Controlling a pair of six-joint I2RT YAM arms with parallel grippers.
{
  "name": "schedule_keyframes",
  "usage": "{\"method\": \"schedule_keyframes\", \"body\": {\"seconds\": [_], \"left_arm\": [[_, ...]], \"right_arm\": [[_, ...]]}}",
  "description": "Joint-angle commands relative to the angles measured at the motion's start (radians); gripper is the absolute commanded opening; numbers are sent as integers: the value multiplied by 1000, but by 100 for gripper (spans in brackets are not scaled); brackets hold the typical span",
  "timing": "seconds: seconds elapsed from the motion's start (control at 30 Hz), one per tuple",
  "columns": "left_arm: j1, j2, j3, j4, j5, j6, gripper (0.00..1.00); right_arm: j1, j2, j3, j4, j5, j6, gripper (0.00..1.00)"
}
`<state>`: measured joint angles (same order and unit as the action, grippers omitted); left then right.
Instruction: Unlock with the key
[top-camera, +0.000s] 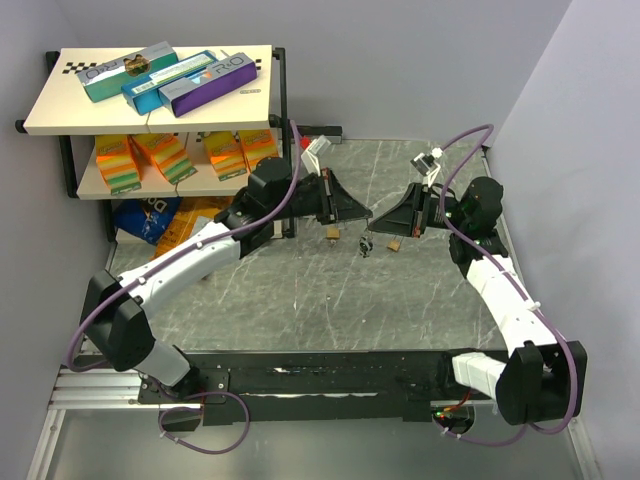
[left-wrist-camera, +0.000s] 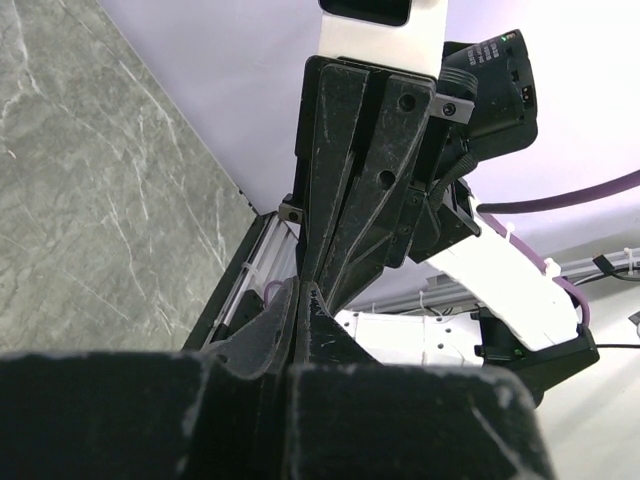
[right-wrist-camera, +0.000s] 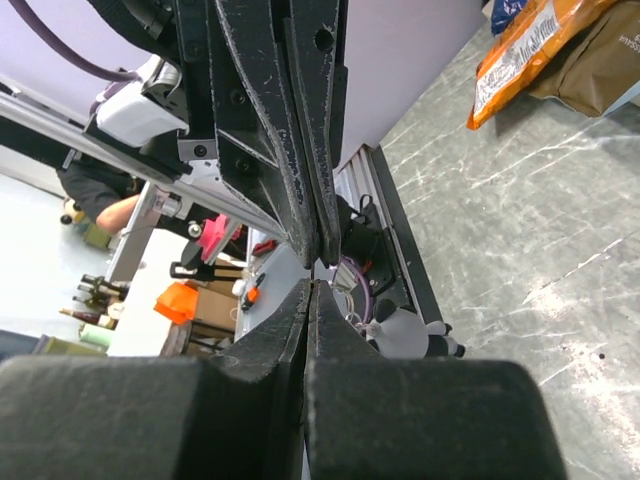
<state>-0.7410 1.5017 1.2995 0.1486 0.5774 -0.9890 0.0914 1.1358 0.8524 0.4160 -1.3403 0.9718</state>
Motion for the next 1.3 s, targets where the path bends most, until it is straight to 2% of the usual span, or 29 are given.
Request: {"method": "schedule_keyframes", "body": {"seconds": [0.0,0.03,0.1,0.13,0.17,0.23,0.33,0.4,0.47,0.7,0.97,1.07,1.13,1.27], "left_arm": [[-3,11,53,10,1,10,1],[0,14,60,-1,-2,13,9],[2,23,75,-27,-7,21,35],[3,23,78,-35,-16,33,59],[5,25,83,-43,-37,44,68],[11,19,90,-72,-62,75,81],[22,18,103,-124,-125,130,87],[25,35,130,-164,-180,167,88],[25,66,182,-239,-200,226,83],[20,346,406,-483,-269,337,80],[2,609,618,-610,-362,385,82],[-18,699,698,-661,-402,403,83],[-27,736,739,-690,-421,411,89],[-47,810,774,-721,-462,418,89]], "right_arm": [[10,-13,30,17,-1,-13,0],[10,-18,31,-53,15,-60,0],[1,-33,53,-161,76,-129,0],[-5,-37,59,-199,91,-184,0],[-13,-44,66,-276,113,-205,0],[-47,-64,65,-316,161,-235,0],[-87,-100,42,-353,204,-242,0],[-149,-128,30,-393,227,-252,0],[-180,-139,34,-437,259,-283,0],[-219,-186,134,-667,438,-412,0],[-220,-318,209,-882,670,-525,0],[-222,-352,212,-919,699,-553,0],[-220,-361,209,-927,714,-556,0],[-220,-383,200,-921,719,-555,0]]}}
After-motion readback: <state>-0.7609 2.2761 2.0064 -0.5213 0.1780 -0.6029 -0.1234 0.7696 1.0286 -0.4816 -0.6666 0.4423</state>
